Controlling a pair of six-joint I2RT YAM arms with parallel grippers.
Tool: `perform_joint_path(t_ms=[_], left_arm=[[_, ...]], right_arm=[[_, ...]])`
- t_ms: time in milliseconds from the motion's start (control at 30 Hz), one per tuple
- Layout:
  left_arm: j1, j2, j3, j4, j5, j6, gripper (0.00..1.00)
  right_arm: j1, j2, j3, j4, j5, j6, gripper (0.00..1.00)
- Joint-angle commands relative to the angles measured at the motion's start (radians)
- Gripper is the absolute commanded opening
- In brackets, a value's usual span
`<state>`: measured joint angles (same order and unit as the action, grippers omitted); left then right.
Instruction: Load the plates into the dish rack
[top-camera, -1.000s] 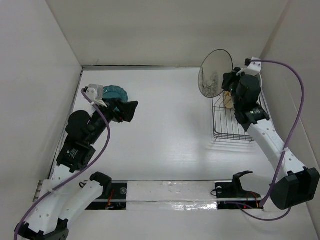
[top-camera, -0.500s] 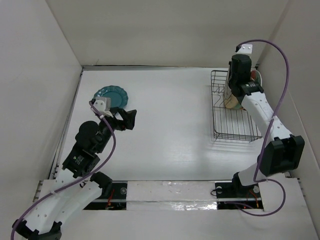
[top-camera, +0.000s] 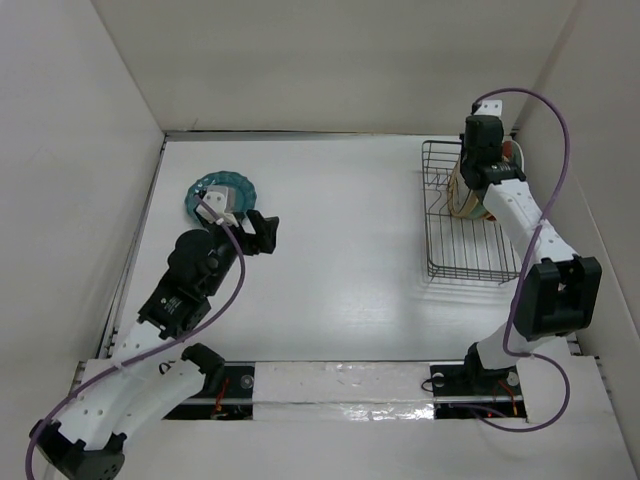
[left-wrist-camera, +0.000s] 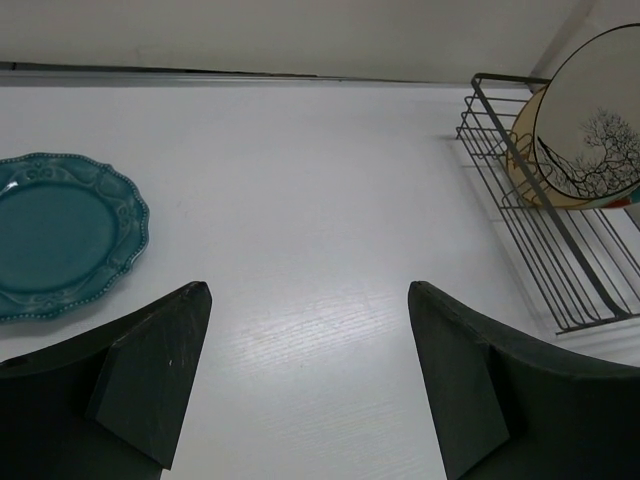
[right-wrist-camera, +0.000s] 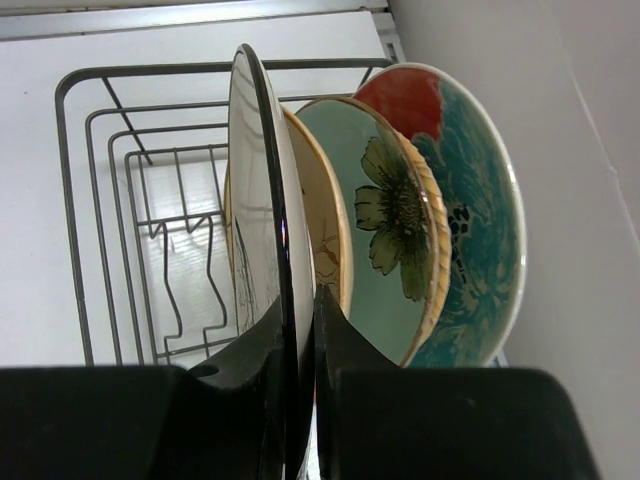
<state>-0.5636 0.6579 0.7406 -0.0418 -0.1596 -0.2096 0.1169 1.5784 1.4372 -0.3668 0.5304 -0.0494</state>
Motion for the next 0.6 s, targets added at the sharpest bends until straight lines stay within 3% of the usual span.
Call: perform_joint_path(t_ms=[0,133,200,300,333,400,433,567], left_arm=[[-0.005,0.014,0.009,0.051,-0.014,0.007,0.77],[-0.005,0.072,0.043,0.046,0.012,0.000,0.72],[-0.005,0.101,0.060,0.043,0.012,-0.013,0.68],[-0.005,0.164,0.089,0.043,0.006,-0.045,0.63],[-0.005,0.190,0.098,0.043,0.008,-0.056,0.61],[-0.005,0.218,0.106,0.068,0.008,-0.094,0.55],[0.005,0.250,0.111,0.077,0.008,-0.109,0.49],[0.047,0.341,0.128,0.120,0.044,-0.200,0.33]], right_arm=[[-0.008,0.006,-0.021,0.146,-0.039,0.031,0.00],[-0.008,0.028,-0.093,0.196,-0.095,0.103,0.00],[-0.017,0.028,-0.129,0.244,-0.107,0.138,0.07],[-0.017,0.029,-0.181,0.292,-0.130,0.183,0.27],[-0.017,0.029,-0.199,0.298,-0.136,0.193,0.40],[-0.017,0.022,-0.221,0.325,-0.141,0.232,0.52],[-0.017,0.014,-0.230,0.331,-0.145,0.249,0.64],[0.004,-0.073,-0.326,0.392,-0.141,0.319,0.90]])
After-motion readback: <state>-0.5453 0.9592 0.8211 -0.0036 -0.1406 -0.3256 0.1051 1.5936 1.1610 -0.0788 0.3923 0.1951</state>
